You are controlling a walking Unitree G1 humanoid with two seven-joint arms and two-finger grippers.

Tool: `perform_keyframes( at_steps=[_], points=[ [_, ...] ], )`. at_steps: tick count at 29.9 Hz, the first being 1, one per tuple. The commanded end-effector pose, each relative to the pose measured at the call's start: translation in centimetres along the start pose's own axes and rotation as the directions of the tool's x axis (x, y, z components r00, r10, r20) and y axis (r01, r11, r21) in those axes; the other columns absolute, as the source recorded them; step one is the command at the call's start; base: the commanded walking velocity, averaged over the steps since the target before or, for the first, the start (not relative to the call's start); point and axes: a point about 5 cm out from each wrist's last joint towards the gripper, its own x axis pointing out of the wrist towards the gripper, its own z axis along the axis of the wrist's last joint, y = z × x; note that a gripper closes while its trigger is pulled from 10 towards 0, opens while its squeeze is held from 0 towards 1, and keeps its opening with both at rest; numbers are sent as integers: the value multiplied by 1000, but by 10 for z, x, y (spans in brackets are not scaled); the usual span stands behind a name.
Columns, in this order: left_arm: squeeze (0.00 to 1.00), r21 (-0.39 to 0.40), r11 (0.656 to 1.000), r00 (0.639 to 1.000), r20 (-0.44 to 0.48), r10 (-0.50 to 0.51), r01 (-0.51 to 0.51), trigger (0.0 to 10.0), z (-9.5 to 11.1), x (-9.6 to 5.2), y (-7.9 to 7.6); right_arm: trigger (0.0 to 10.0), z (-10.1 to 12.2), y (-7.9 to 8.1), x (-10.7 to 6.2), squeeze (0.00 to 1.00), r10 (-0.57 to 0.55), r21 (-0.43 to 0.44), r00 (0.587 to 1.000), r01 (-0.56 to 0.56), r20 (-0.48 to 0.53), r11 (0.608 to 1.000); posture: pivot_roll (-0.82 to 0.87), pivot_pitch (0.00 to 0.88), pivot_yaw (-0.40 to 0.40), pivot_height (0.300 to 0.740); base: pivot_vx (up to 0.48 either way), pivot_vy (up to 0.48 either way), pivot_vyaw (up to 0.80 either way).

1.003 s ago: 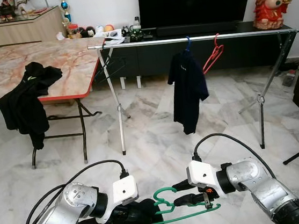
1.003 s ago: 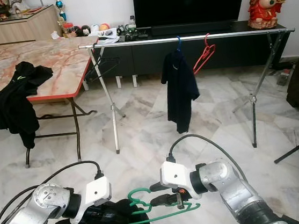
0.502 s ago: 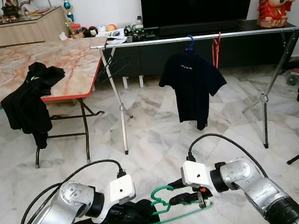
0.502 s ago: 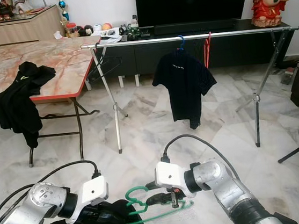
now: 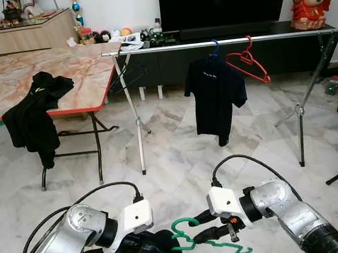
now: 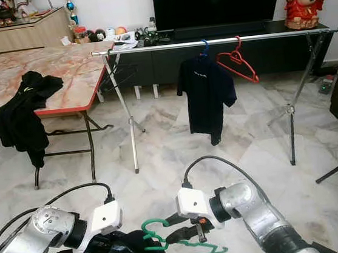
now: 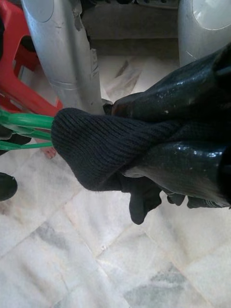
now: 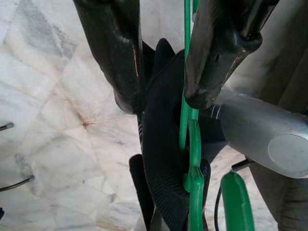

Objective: Hang hanger

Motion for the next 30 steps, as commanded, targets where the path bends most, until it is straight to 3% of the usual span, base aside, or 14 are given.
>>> perform_keyframes(
  at_steps=[1, 7, 16, 25, 30],
  points=[
    [0, 42, 999, 999, 50, 8, -10, 10000, 14, -4, 1, 10000, 7, 3, 4, 0, 29, -16, 999, -29, 33, 999, 79, 12, 59, 740, 0, 0, 0],
    [0, 39, 999, 999, 39, 12, -13, 10000, 11, -2, 2, 10000, 9, 1, 1, 0, 13, -20, 999, -13, 33, 1000, 78, 13, 62, 740, 0, 0, 0],
    [0, 29, 1000, 1000, 22, 9, -10, 10000, 6, -1, 0, 10000, 6, -9, -19, 0, -90, -28, 996, 90, -7, 996, 75, 13, 63, 740, 0, 0, 0],
    [0, 26, 1000, 1000, 14, 11, -11, 10000, 4, -1, 0, 10000, -3, 3, -9, 0, 2, -32, 996, -5, -92, 999, 78, 16, 65, 740, 0, 0, 0],
    [0, 30, 999, 1000, 19, 11, -11, 10000, 6, 1, 0, 10000, -5, 3, -2, 0, -5, -36, 995, 1, -102, 999, 82, 15, 64, 740, 0, 0, 0]
  ],
)
